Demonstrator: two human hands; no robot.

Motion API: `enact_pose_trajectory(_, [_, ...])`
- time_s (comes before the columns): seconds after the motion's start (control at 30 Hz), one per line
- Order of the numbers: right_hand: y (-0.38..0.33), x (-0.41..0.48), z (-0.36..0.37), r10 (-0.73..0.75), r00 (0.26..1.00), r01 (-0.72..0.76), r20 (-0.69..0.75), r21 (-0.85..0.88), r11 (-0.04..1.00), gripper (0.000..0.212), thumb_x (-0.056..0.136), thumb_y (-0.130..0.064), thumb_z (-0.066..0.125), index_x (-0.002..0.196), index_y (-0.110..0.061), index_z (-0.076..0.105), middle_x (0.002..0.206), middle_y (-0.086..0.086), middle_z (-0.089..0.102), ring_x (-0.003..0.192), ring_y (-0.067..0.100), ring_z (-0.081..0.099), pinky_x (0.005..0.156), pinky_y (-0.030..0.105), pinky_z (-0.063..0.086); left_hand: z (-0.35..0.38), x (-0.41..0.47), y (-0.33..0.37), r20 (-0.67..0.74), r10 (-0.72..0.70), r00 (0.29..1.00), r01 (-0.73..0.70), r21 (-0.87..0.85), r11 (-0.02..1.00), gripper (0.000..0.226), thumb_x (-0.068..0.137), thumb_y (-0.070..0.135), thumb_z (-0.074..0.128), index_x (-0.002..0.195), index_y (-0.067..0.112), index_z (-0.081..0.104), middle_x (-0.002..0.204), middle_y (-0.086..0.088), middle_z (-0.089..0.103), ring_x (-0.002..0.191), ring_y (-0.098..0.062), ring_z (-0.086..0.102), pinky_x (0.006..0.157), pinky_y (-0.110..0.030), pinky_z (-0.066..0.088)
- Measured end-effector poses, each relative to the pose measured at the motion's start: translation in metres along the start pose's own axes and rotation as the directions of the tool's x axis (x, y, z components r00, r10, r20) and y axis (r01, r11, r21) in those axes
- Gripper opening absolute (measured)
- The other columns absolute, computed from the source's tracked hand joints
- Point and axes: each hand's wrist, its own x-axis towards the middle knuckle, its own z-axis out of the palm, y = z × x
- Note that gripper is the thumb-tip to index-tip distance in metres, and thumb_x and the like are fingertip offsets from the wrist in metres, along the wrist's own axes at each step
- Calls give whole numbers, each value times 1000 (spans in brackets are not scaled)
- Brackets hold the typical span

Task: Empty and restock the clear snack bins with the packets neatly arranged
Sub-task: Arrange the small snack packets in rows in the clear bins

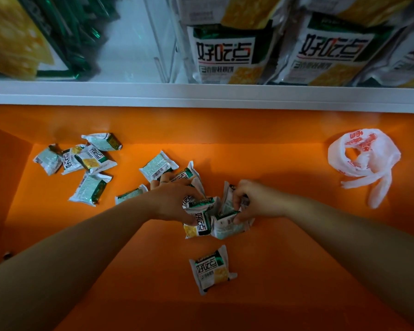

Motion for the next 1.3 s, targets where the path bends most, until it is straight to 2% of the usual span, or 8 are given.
enact_pose_trajectory(0.33, [5,-8,1,58,997,-59,-53,-30,998,28,75,-29,80,74,-33,51,90,-8,39,90,16,46,68,29,38,2,3,-7,-58,55,997,-58,-44,997,68,73,59,72,134,48,45,160,3,14,148,-27,-1,114,-55,8])
enact_pose_trajectory(0.47, [5,-8,2,48,997,-48,-65,-3,999,24,74,-28,80,80,-24,58,91,-8,38,90,14,44,64,23,37,-1,3,-5,-71,70,995,-73,-44,996,68,74,57,71,136,42,46,159,-1,16,147,-26,5,116,-44,11])
enact_pose_trajectory(0.57, [5,-10,4,33,995,-35,-93,-17,999,29,74,-28,80,70,-32,51,92,-8,39,91,16,47,72,30,43,4,1,-6,-127,93,988,-93,10,996,78,61,77,59,133,51,45,155,-1,28,145,-30,11,113,-43,16])
enact_pose_trajectory(0.8, [25,-29,-11,47,975,-75,-217,-121,990,34,71,-33,82,64,-40,49,92,-7,46,84,12,48,66,29,38,12,2,6,-184,115,976,-127,-53,990,81,58,70,55,134,44,49,149,-3,35,137,-31,17,106,-39,25])
enact_pose_trajectory(0.9, [34,-36,-15,63,958,-93,-278,-94,991,32,69,-31,83,66,-38,52,89,-11,46,82,9,48,61,22,34,10,8,6,-222,134,966,-151,-62,987,88,55,79,47,132,39,53,130,-5,49,129,-28,33,94,-27,23])
enact_pose_trajectory(1.0, [39,-39,-14,96,941,-108,-324,-19,994,31,69,-29,84,66,-37,53,87,-16,43,79,-1,44,61,17,34,4,12,7,-254,118,960,-151,-118,981,73,67,66,71,132,36,55,106,5,44,117,-23,46,89,-28,31])
enact_pose_trajectory(1.17, [34,-35,0,188,910,-121,-369,197,973,30,68,-28,85,65,-33,55,91,-7,48,84,11,51,69,28,43,8,13,14,-236,74,969,-88,-47,995,86,54,83,52,133,47,49,143,0,42,133,-32,30,103,-36,27])
enact_pose_trajectory(1.3, [28,-33,8,207,881,-80,-425,298,951,28,68,-20,85,66,-25,58,89,-16,46,82,4,50,64,20,38,17,14,20,-286,60,956,-100,-125,987,71,69,59,74,134,44,48,146,0,36,130,-28,21,100,-37,30])
